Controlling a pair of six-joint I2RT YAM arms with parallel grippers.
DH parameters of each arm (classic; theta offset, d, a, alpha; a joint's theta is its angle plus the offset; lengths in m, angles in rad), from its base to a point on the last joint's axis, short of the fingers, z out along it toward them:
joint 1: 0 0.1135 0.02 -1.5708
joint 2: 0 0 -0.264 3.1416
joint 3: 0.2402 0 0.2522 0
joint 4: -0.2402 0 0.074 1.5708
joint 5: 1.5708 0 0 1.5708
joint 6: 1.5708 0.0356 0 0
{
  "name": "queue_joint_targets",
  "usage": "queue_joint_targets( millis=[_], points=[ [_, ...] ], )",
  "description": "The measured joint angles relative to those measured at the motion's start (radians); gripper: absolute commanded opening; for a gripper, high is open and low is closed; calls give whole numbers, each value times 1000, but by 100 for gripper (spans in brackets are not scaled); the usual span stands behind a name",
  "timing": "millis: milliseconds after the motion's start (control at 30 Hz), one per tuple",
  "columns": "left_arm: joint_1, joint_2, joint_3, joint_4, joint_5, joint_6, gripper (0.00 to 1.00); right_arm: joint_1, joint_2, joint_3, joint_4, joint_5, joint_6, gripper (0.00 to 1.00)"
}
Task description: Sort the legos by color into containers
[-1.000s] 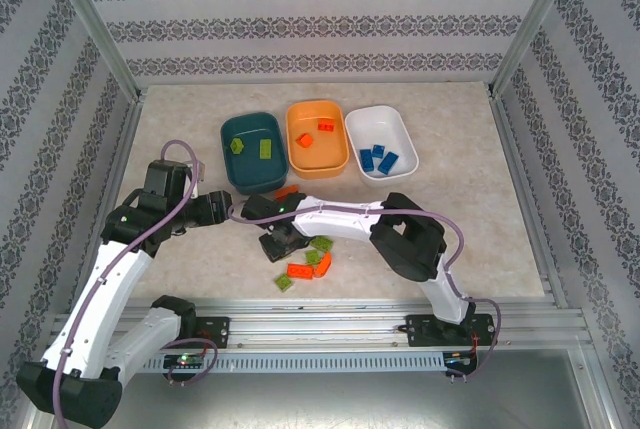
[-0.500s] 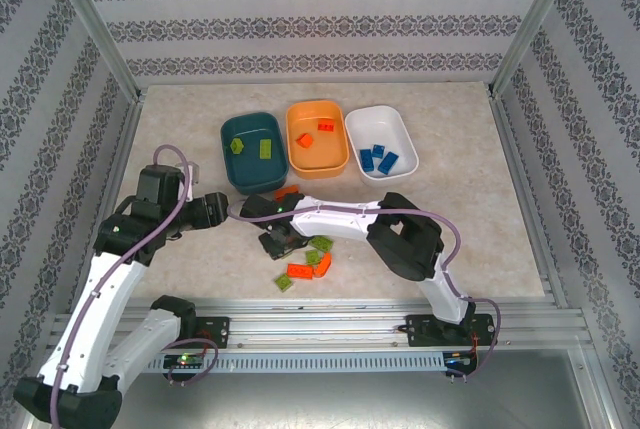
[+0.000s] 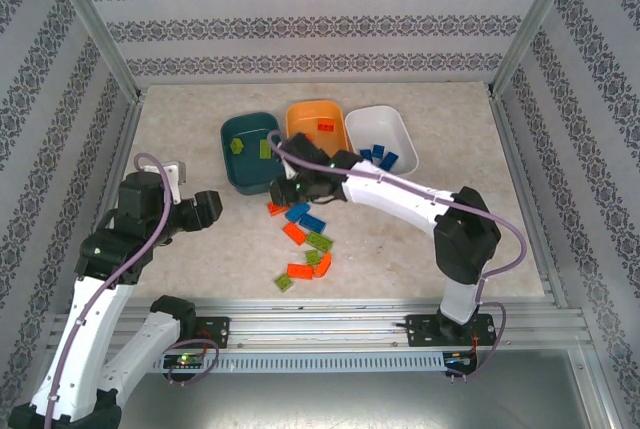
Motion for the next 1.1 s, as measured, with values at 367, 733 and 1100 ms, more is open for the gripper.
queue_joint_targets(
  millis=[367,733,1100],
  points=[
    [0,52,-96,11,214,-20,82,-157,497,714,-73,-119,-25,31],
    [-16,50,-197,11,275,-49,84,-182,879,1082,-106,-236,100,52],
    [-18,75,-197,11,276,-49,82,-195,858,1064,-77,-257,132,60]
  ],
)
